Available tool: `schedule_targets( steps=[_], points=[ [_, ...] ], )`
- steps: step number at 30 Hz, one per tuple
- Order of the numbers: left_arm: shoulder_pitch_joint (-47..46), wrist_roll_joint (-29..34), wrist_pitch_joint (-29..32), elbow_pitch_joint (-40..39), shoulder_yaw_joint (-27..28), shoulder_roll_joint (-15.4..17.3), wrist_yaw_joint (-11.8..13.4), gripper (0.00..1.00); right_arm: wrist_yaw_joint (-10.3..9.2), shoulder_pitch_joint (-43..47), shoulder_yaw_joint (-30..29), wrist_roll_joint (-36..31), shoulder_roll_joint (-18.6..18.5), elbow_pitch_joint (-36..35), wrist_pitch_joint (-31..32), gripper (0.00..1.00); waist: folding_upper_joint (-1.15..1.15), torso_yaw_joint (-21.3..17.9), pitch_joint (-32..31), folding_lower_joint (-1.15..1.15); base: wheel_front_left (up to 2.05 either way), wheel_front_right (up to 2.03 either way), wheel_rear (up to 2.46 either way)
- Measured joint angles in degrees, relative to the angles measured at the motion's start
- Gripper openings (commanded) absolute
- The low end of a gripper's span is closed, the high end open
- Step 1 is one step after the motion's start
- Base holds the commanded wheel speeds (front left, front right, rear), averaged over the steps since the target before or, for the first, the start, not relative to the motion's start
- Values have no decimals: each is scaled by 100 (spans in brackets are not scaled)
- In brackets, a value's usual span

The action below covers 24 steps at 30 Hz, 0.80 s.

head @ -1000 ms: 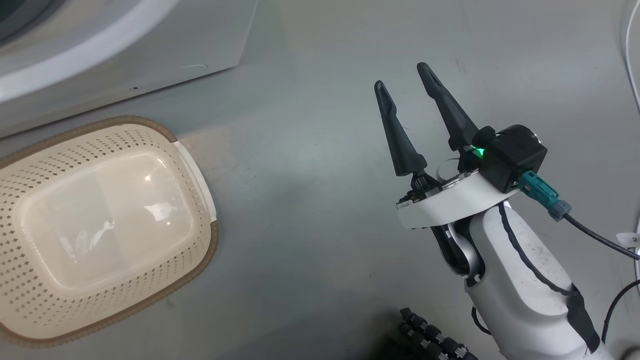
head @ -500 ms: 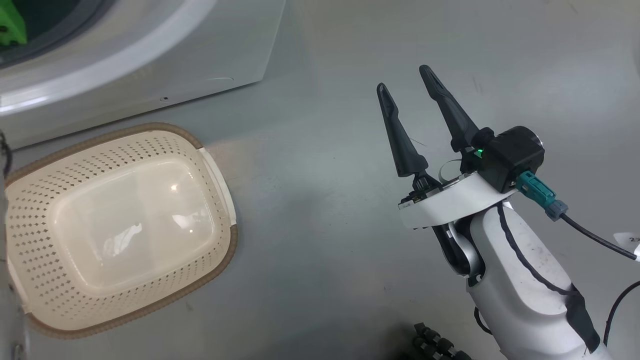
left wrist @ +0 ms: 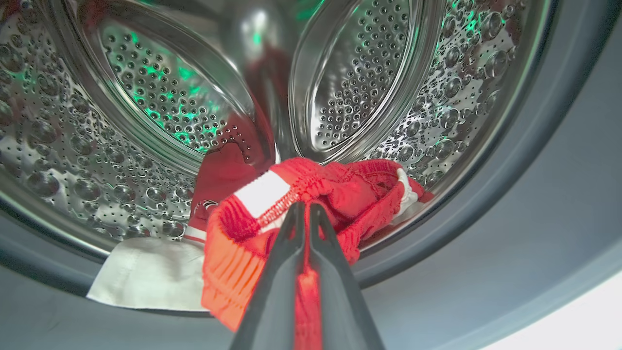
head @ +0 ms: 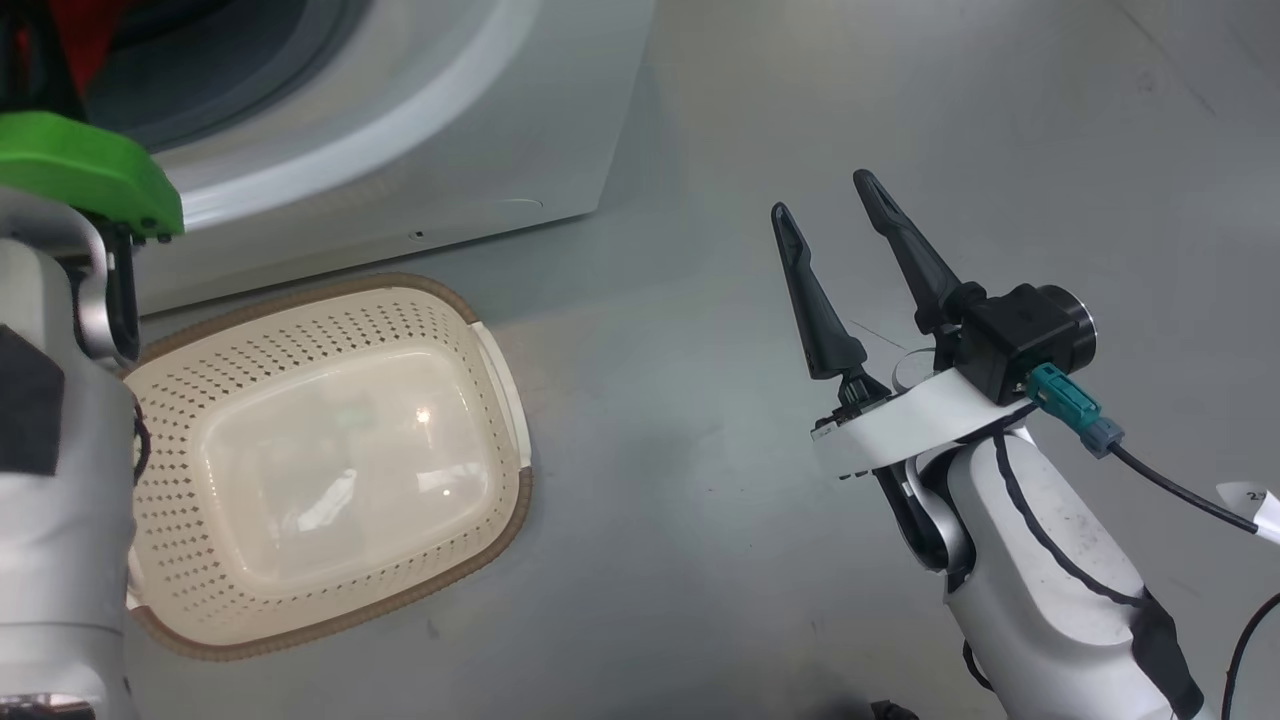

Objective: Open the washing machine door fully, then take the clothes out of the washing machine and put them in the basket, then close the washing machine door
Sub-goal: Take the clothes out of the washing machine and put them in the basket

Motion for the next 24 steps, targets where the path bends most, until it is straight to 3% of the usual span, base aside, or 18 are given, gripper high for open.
schedule_targets(
  steps=[14, 24],
  points=[
    [1281, 2, -269, -793, 11, -233, 116, 0, 59, 411, -124, -37, -8, 243, 0, 100, 0, 338, -740, 0, 0, 0, 0],
    [1821, 156, -288, -2194, 24, -264, 175, 0, 93, 743, -181, -49, -10, 302, 0, 100, 0, 480, -1381, 0, 0, 0, 0]
  ],
)
